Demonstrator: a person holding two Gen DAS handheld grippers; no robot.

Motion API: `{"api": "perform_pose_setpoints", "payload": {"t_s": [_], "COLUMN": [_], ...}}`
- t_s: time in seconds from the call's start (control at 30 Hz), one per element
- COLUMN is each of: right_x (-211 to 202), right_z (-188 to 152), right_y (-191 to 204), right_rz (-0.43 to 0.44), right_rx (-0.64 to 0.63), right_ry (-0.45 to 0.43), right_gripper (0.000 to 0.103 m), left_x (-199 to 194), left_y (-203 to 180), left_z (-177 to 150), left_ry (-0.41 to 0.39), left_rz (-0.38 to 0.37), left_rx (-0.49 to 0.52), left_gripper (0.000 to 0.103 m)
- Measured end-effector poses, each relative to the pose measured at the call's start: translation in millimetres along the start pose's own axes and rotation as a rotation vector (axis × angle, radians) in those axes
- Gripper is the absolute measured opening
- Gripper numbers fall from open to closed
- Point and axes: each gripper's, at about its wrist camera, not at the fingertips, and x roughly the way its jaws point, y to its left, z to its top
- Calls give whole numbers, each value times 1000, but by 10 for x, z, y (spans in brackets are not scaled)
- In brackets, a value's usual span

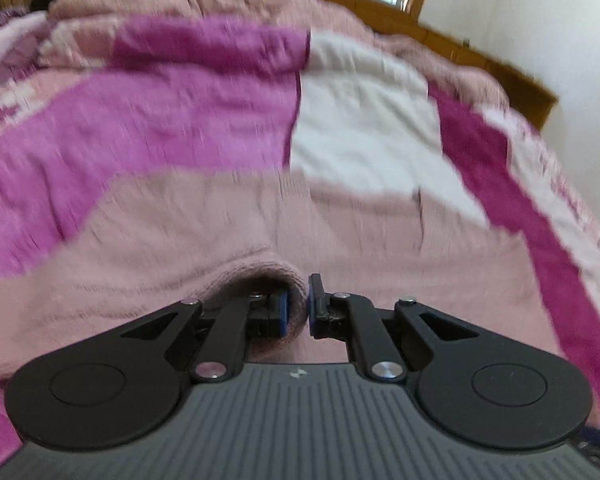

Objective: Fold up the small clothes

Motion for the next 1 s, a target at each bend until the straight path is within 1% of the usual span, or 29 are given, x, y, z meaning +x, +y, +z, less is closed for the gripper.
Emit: {"api": "perform_pose_setpoints", "payload": {"t_s": [0.1,0.23,0.3,0.43,0.57,0.6,0.63,0.73,0.83,0.9,1.0], "right_x": [21,55,60,56,59,56,48,30,6,-8,-20], "right_z": [-16,-32,-32,-31,-25,-24,-24,-7,28,63,123], "right_y": [-22,-30,-19,-22,-20,-14,-7,13,59,113,233], "right_rz": [2,2,6,10,8,8,10,22,32,45,68], "right_rx": [8,12,10,14,21,19,19,17,4,-13,-44], "right_ry": [5,10,10,8,8,8,7,5,-5,-10,-20], "right_gripper": [58,58,60,60,60,60,60,60,60,60,60], "left_x": [195,206,187,20,-190,-252,-308,-474,-671,-789,-931], "left_y": [30,38,60,89,110,126,139,187,261,332,475], "left_z": [-131,-167,-147,-43,15,24,35,54,66,73,68], "left_ry": [48,53,64,95,126,129,131,132,121,111,103], "left_rz": [22,27,22,-1,-10,-10,-3,18,36,58,122], "left_rx": [12,27,8,-45,-59,-67,-75,-95,-101,-109,-111], "left_gripper": [10,11,12,12,12,15,24,36,43,44,46]}}
